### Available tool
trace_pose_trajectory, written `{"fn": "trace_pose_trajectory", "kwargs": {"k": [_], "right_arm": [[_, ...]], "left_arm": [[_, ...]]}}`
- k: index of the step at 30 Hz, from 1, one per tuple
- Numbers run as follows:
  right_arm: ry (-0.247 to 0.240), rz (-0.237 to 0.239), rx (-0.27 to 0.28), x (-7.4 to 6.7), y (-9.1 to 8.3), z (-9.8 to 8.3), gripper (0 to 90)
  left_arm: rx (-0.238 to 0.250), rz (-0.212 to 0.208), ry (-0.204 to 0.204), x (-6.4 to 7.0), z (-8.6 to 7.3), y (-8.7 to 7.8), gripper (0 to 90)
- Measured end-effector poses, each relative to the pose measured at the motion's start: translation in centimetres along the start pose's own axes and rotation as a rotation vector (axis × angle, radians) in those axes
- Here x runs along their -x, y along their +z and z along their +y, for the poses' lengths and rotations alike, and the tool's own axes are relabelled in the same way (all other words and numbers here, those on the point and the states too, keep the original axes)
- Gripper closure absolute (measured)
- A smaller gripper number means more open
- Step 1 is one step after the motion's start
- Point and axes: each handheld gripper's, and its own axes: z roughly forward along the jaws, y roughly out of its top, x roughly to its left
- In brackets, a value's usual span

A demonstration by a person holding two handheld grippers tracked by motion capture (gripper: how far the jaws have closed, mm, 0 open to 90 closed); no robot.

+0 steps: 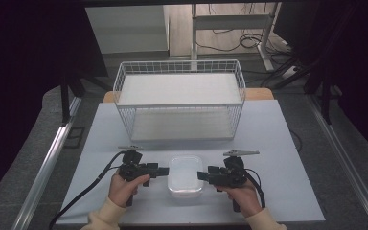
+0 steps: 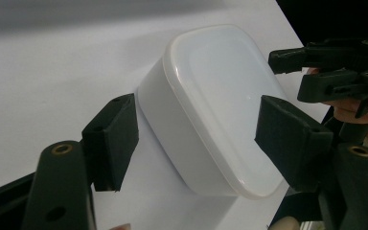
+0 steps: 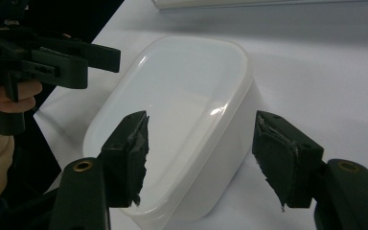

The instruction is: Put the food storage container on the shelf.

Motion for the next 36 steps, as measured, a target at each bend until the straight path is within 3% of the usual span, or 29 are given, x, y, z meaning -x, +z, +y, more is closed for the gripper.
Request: {"fn": "trace_pose_trajectory", "kwargs": {"k": [10,17,18,25,36], "right_arm": [[0.036,0.017,-0.015,0.4,0.8,-0.2,44.0],[0.078,0.069,-0.018,0.6,1.1,-0.4,47.7],[0.085,0.070,-0.016,0.6,1.1,-0.5,48.6],[0.126,0.070,-0.005,0.9,0.8,-0.6,61.5],[0.214,0.127,0.049,1.1,-0.4,-0.9,75.5]], "left_arm": [[-0.025,-0.062,-0.045,-0.4,-0.3,1.3,34.6],[-0.012,-0.080,-0.056,-0.2,-0.6,1.6,44.6],[-0.017,-0.098,-0.061,-0.2,-0.7,1.7,45.8],[-0.026,-0.085,-0.060,-0.3,-0.8,1.9,58.3],[0.040,-0.094,-0.035,0.5,-1.2,0.5,72.2]]}}
